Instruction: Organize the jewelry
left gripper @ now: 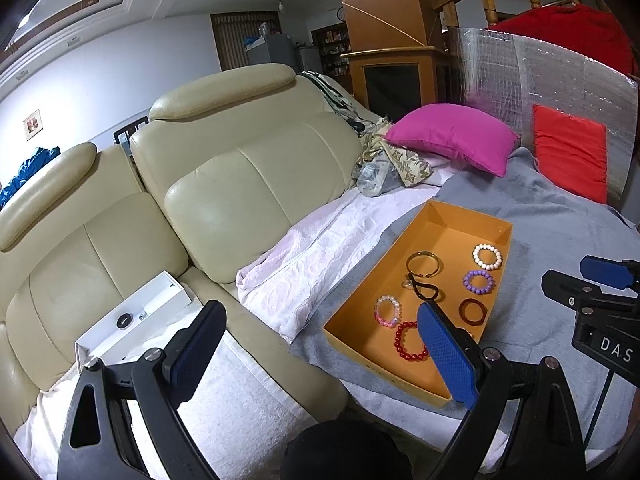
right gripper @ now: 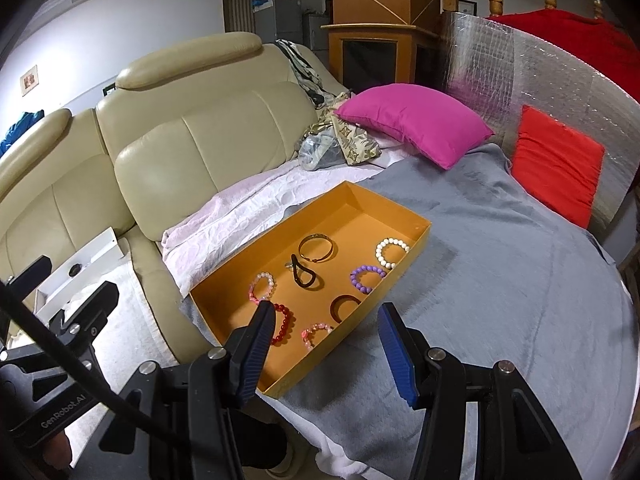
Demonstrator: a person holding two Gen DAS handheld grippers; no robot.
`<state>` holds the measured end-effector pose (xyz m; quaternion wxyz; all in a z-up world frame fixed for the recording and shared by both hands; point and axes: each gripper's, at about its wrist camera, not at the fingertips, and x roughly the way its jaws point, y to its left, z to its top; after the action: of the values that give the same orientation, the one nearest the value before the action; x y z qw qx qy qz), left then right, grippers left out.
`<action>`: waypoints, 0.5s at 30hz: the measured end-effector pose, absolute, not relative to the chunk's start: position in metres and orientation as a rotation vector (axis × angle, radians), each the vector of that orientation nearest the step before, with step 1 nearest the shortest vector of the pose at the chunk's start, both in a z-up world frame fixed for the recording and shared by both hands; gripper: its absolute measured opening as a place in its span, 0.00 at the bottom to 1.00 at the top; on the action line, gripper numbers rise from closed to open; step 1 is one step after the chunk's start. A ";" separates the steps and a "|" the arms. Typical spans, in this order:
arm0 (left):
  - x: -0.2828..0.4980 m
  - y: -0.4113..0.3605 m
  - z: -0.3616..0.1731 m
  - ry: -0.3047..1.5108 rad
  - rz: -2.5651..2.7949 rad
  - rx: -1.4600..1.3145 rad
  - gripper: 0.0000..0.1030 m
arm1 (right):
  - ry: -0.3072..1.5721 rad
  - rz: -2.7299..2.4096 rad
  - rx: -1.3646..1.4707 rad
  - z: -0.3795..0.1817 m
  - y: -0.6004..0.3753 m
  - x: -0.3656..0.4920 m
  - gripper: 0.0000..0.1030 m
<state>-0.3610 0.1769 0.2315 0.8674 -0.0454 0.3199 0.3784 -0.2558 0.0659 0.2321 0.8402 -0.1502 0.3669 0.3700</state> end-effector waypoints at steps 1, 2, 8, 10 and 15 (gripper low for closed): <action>-0.360 0.178 0.231 0.671 0.791 -0.095 0.93 | 0.778 0.783 -0.318 0.231 0.067 -0.255 0.56; -0.359 0.179 0.231 0.672 0.796 -0.095 0.93 | 0.779 0.784 -0.318 0.230 0.069 -0.254 0.56; -0.353 0.185 0.229 0.683 0.805 -0.103 0.93 | 0.794 0.794 -0.322 0.225 0.077 -0.246 0.56; -0.352 0.186 0.228 0.687 0.812 -0.105 0.93 | 0.799 0.799 -0.325 0.223 0.079 -0.245 0.56; -0.347 0.187 0.225 0.701 0.828 -0.100 0.93 | 0.807 0.815 -0.322 0.219 0.082 -0.237 0.56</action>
<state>-0.3470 0.1874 0.2245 0.8552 -0.0475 0.3336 0.3938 -0.2373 0.0818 0.2189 0.8277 -0.1515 0.3802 0.3839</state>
